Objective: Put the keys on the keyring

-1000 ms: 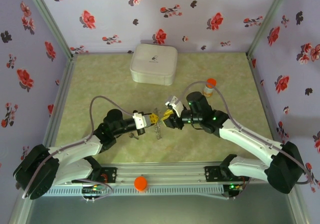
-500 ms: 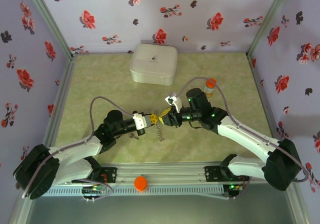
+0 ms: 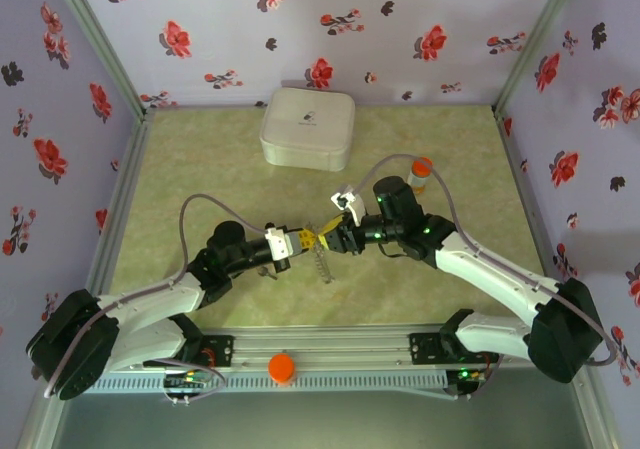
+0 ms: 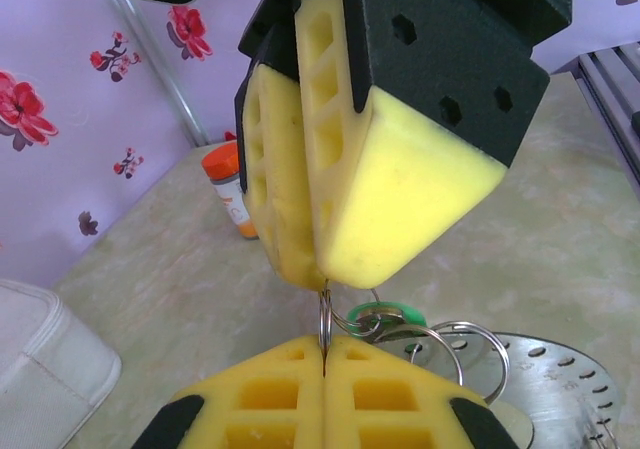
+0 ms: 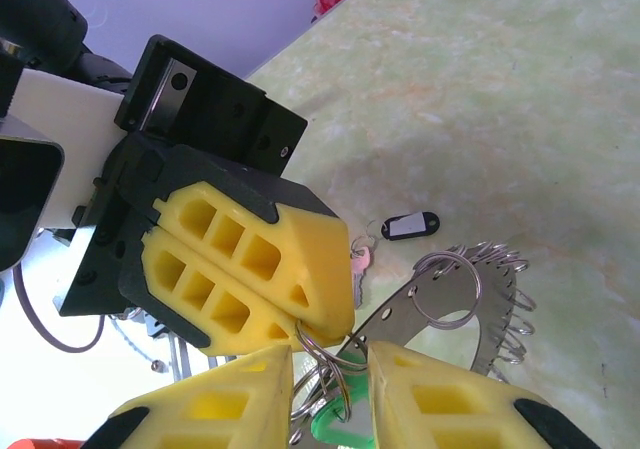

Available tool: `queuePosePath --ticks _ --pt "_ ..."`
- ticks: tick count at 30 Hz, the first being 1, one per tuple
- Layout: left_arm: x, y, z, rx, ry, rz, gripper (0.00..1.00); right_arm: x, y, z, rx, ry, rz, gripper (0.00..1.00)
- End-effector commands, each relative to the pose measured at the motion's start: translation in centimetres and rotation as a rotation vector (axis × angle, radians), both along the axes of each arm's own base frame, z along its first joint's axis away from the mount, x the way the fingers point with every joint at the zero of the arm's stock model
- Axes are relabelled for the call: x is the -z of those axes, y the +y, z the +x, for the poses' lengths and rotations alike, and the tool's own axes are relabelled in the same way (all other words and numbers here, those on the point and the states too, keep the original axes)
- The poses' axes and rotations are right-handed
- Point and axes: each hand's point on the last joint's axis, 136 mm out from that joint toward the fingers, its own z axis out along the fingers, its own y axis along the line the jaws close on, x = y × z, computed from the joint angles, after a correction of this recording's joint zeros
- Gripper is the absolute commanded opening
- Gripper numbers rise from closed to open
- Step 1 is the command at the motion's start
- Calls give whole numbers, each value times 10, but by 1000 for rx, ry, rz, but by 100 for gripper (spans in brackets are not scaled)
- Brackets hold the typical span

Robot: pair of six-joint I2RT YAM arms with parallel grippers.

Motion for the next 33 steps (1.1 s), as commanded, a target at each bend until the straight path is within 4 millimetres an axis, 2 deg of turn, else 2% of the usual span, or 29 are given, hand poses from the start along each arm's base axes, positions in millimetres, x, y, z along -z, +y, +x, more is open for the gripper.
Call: queuePosePath --ticks 1,7,16,23,28,33 --pt "-20 0 -3 5 -62 -59 0 2 -3 -2 -7 17 -7 25" --pt "-19 0 -2 2 -59 -55 0 1 1 -9 -51 45 21 16" --pt "-20 0 -2 0 -61 -57 0 9 -1 -7 -38 41 -13 13" --pt "-22 -1 -2 0 -63 -62 0 11 -3 -1 -12 25 -40 0" --pt "-22 1 -3 0 -56 -65 0 18 -8 8 30 3 -88 0" --pt "-30 3 -4 -7 -60 -100 0 35 -10 11 42 28 -138 0"
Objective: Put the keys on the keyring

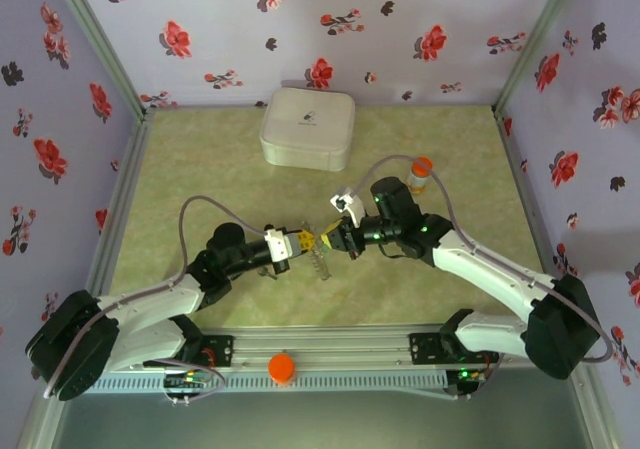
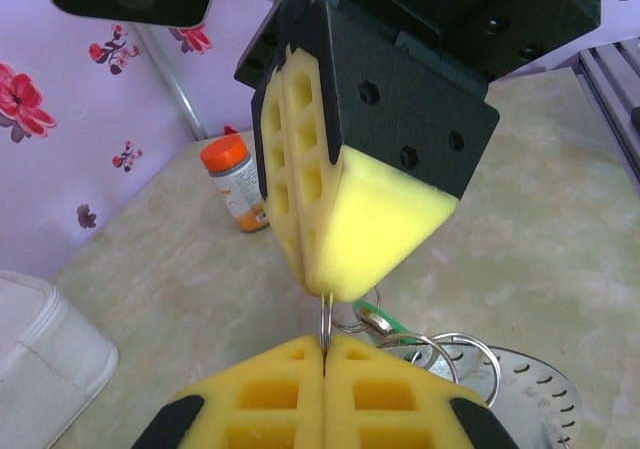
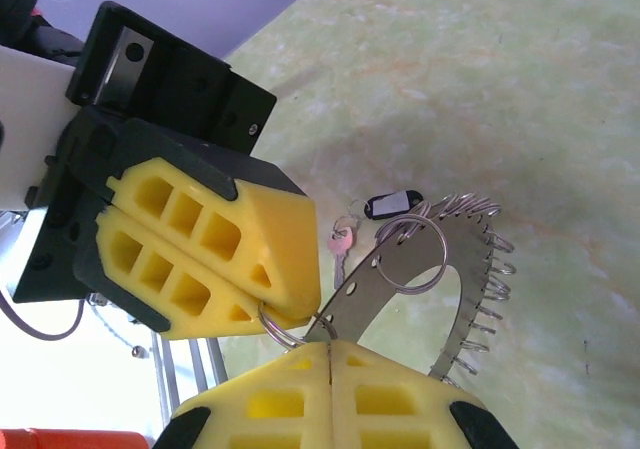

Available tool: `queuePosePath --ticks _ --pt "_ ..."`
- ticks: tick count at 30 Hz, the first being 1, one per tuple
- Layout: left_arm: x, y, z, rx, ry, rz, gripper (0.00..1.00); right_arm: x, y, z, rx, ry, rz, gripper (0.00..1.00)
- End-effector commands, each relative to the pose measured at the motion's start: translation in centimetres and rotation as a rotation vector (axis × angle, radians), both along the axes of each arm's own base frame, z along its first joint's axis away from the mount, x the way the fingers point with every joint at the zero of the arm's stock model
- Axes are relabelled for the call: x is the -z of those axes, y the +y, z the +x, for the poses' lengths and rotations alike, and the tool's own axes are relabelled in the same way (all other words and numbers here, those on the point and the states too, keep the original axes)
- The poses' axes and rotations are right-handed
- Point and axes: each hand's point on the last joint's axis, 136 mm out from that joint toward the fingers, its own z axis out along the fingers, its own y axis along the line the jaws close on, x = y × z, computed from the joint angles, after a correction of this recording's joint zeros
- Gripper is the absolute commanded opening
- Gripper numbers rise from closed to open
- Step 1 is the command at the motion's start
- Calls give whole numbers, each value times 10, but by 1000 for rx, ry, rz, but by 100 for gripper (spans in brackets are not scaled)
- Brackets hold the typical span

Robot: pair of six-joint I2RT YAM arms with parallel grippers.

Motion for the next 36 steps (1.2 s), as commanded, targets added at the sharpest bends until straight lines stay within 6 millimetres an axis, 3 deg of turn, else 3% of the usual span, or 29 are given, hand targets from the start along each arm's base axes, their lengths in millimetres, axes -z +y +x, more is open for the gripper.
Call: queuePosePath --ticks 1,4,8,9,12,16,20,26,36 --pt "-35 1 -3 -2 -68 -112 0 18 -5 7 28 25 -75 0" --pt "-39 0 -2 -3 -44 -145 0 11 -1 6 17 31 -43 2" --pt "-48 -2 5 -27 60 -248 0 3 -3 10 36 -7 -21 17" --pt "-36 0 3 -26 106 -249 0 2 -4 10 40 -13 -17 19" --pt "-28 -2 1 -12 165 -256 0 -8 -10 12 57 -58 15 29" --pt "-26 -7 -3 25 191 -251 0 -19 -14 0 -25 -213 77 33" --pt "-30 -12 -7 68 206 -268 0 -18 -13 -12 -127 -366 134 33" --pt "-33 -13 -12 101 221 -271 0 -10 -11 -8 -183 -428 69 32" --pt "-31 -13 -16 115 226 -260 0 -29 -1 -16 -238 -438 167 29"
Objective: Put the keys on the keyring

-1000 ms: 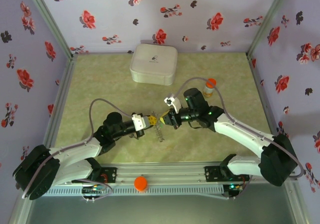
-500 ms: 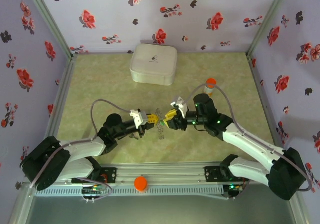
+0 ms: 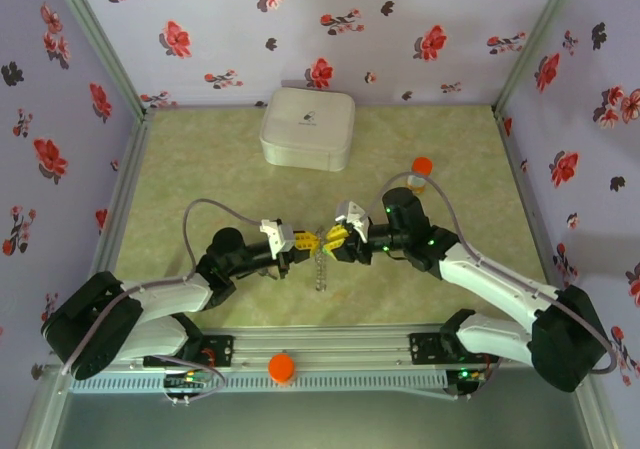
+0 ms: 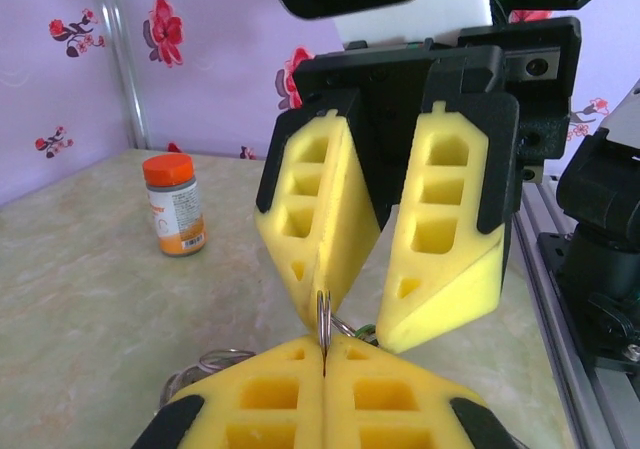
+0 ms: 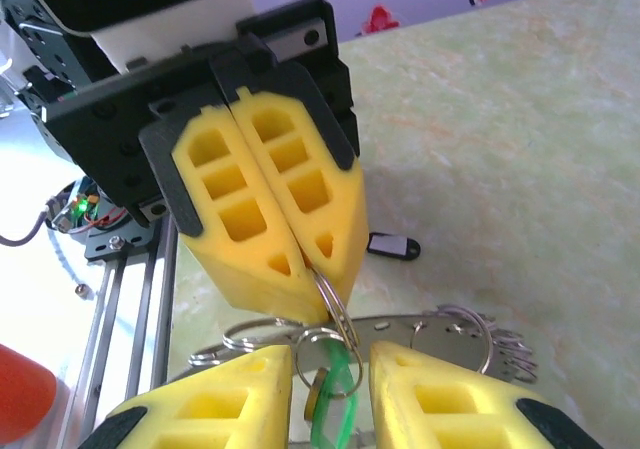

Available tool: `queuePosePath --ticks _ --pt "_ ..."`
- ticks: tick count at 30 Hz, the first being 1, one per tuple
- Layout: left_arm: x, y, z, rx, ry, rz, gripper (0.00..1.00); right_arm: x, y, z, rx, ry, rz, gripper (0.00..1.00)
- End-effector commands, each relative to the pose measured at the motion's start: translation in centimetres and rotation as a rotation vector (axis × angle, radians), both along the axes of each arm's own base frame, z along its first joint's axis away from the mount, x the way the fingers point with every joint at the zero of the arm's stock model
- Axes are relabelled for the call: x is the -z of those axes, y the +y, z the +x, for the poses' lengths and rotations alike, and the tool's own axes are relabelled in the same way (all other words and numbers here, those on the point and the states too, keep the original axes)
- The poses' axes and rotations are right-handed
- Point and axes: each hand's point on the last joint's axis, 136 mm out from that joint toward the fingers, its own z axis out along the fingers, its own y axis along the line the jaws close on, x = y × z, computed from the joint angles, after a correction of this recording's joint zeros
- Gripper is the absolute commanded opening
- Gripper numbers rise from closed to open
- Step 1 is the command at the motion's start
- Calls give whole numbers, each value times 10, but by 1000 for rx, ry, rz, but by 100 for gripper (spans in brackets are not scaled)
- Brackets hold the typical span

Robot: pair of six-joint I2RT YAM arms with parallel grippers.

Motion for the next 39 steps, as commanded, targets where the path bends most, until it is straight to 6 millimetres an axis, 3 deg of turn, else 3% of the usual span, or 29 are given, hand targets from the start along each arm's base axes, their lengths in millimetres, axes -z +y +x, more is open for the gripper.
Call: queuePosePath --ticks 1,10,16,21,24,26,28,31,35,39 --pt "-26 -2 -5 28 -55 -66 0 -26 4 2 -24 -76 70 29" --pt "-28 -1 -10 42 -60 -68 0 -14 9 0 -39 -39 35 18" --pt "-30 0 -12 50 -62 -68 0 -21 15 -4 -75 -37 65 11" --pt "-28 -1 -12 53 -62 -61 0 -28 18 -8 -103 -23 106 12" --pt "-30 -1 -11 50 -70 -65 0 -26 18 -9 -108 -15 94 2" --pt "-28 -1 -10 41 -71 -59 0 -25 18 -10 -110 -9 87 0" --pt "-24 1 -7 19 -80 -43 19 -28 17 -10 -106 12 76 0" --pt "-12 7 0 -45 -114 14 29 -23 15 -7 -85 52 11 0" --pt "10 12 0 -49 -127 156 30 -5 10 -7 -87 35 -143 0" --pt "11 13 -1 -36 -152 232 30 0 9 -11 -104 -8 -225 0"
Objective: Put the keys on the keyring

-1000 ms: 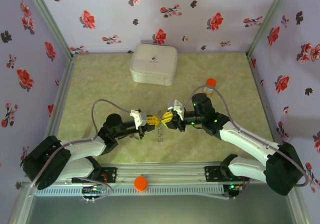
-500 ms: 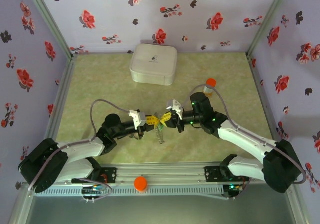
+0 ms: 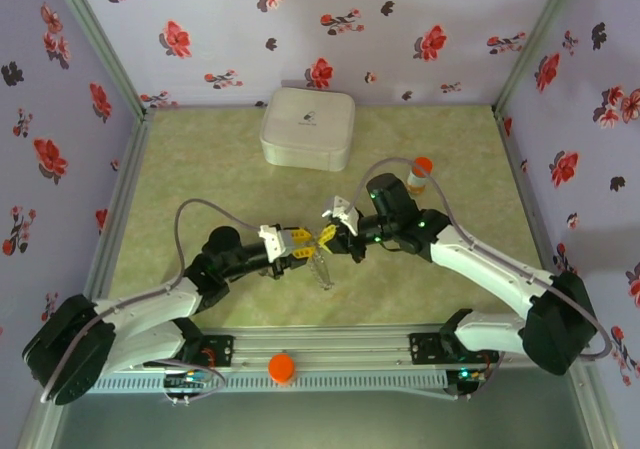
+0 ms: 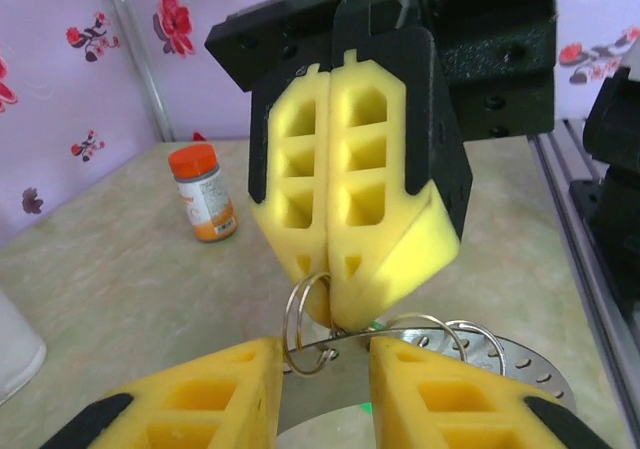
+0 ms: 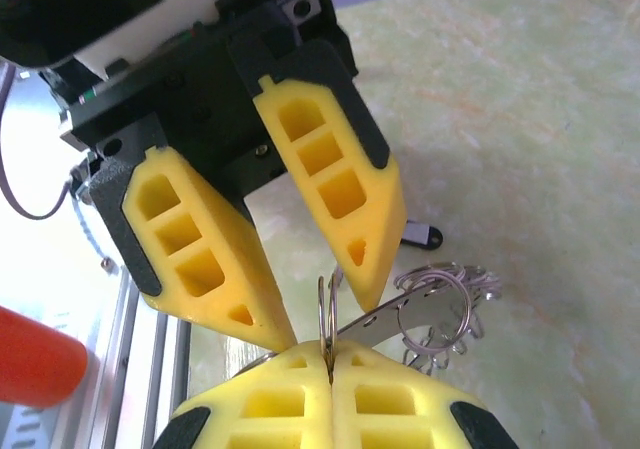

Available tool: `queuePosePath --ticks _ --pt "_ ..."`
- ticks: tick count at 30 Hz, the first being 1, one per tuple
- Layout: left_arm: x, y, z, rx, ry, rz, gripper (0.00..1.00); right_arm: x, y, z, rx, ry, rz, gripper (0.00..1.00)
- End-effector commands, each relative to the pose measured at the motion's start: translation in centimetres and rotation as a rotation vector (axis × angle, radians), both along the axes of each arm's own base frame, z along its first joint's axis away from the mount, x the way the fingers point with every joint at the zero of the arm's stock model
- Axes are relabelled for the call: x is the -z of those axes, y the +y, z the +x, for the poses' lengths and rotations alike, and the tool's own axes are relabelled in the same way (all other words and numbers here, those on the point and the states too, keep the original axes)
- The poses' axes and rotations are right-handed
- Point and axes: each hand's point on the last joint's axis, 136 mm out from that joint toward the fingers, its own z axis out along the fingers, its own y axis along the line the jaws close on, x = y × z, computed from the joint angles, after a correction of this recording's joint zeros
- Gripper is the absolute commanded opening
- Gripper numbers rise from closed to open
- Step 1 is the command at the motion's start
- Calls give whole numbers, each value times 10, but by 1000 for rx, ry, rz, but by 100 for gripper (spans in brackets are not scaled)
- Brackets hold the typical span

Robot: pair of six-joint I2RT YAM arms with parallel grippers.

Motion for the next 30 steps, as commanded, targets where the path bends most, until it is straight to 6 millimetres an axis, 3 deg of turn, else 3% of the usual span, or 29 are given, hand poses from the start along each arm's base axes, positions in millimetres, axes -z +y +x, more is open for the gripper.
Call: queuePosePath --ticks 1,8,18,28,30 --pt "13 2 1 -5 -27 115 29 9 -6 -6 -38 -62 -115 0" --pt "10 -2 -6 40 9 111 24 17 -12 -17 -98 -133 -295 0" --pt "2 -8 -16 112 57 47 19 18 -7 -25 -153 -167 -381 0" --pt "3 -13 -19 146 76 70 0 12 1 -30 -187 -179 -393 0" --pt "1 -14 -19 153 71 62 0 9 2 -31 -183 -175 -380 0"
